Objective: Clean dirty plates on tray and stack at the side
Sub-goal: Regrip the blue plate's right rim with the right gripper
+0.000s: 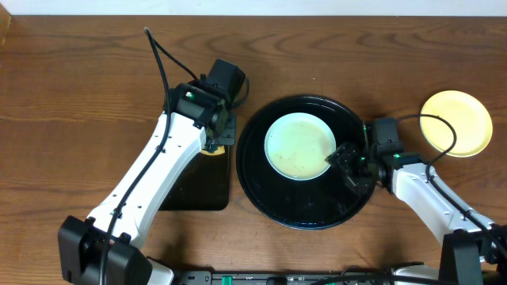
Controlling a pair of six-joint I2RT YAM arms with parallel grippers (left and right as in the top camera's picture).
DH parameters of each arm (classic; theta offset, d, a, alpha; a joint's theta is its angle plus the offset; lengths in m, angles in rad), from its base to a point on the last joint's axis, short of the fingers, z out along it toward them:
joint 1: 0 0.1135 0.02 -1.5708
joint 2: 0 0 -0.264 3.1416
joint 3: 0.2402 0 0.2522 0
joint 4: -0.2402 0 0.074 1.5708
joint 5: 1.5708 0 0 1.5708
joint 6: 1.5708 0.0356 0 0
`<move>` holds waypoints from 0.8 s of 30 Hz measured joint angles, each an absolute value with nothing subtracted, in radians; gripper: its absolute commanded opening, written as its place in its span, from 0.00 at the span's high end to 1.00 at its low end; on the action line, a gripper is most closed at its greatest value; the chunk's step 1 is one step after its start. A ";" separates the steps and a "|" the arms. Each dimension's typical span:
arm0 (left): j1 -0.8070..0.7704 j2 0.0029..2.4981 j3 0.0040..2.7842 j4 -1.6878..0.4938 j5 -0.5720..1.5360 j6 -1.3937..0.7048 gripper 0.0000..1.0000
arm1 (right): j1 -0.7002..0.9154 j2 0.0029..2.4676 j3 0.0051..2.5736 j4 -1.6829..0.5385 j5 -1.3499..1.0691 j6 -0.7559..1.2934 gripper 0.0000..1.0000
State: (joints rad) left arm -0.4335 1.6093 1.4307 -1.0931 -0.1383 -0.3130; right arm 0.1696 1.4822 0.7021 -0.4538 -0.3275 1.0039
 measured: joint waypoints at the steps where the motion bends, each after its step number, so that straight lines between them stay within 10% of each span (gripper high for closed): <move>1: -0.434 1.609 1.431 -1.093 -0.138 -0.313 0.91 | 0.163 1.482 0.693 -0.435 -0.331 1.008 0.30; 11: -0.434 1.609 1.431 -1.093 -0.138 -0.313 0.90 | 0.155 1.481 0.579 -0.199 -0.356 1.052 0.53; 24: -0.434 1.609 1.431 -1.093 -0.138 -0.313 0.90 | 0.198 1.518 0.552 -0.043 -0.351 1.054 0.60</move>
